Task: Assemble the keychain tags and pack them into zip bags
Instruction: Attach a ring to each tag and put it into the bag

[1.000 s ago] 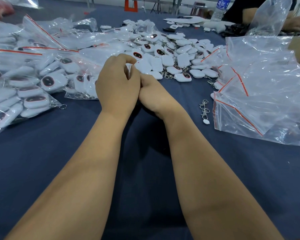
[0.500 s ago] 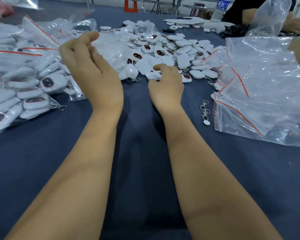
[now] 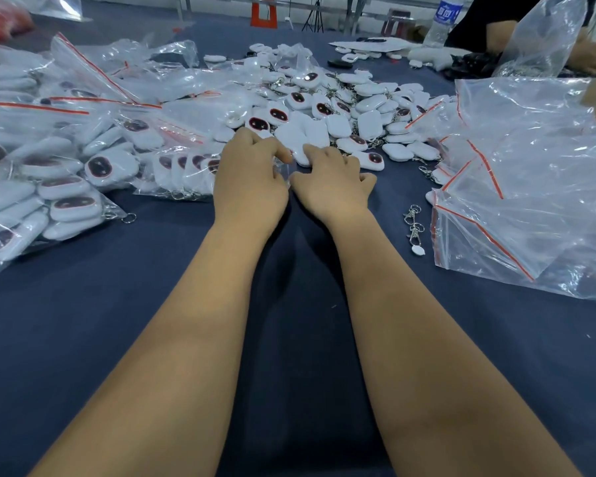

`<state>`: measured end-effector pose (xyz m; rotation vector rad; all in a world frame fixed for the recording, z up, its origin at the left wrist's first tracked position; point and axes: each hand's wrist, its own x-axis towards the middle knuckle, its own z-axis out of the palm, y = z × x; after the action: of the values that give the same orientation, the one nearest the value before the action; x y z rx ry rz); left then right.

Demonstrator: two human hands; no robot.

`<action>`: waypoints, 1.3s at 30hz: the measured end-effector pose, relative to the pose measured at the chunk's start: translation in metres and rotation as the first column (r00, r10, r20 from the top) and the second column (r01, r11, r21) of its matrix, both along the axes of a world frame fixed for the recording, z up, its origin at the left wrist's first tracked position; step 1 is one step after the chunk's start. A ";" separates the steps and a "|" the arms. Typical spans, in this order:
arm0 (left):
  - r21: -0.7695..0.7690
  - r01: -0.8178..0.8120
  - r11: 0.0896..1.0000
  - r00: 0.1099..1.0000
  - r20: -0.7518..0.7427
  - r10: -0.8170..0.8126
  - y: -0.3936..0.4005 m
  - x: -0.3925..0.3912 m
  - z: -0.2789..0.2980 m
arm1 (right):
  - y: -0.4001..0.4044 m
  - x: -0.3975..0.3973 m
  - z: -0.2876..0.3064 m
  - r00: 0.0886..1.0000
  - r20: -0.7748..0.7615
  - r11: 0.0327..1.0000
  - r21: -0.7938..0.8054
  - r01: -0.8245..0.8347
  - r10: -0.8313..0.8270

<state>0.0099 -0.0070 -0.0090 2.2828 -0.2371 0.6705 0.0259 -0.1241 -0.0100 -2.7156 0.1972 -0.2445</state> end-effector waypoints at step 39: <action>-0.318 0.026 0.948 0.992 -0.107 -0.064 0.001 0.000 0.004 | 0.005 -0.016 0.007 0.952 0.229 0.467 0.832 -0.301 0.205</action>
<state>0.0104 -0.0062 -0.0052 1.9929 -0.1154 0.5088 0.0104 -0.1192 -0.0031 -1.6623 -0.1125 -0.1281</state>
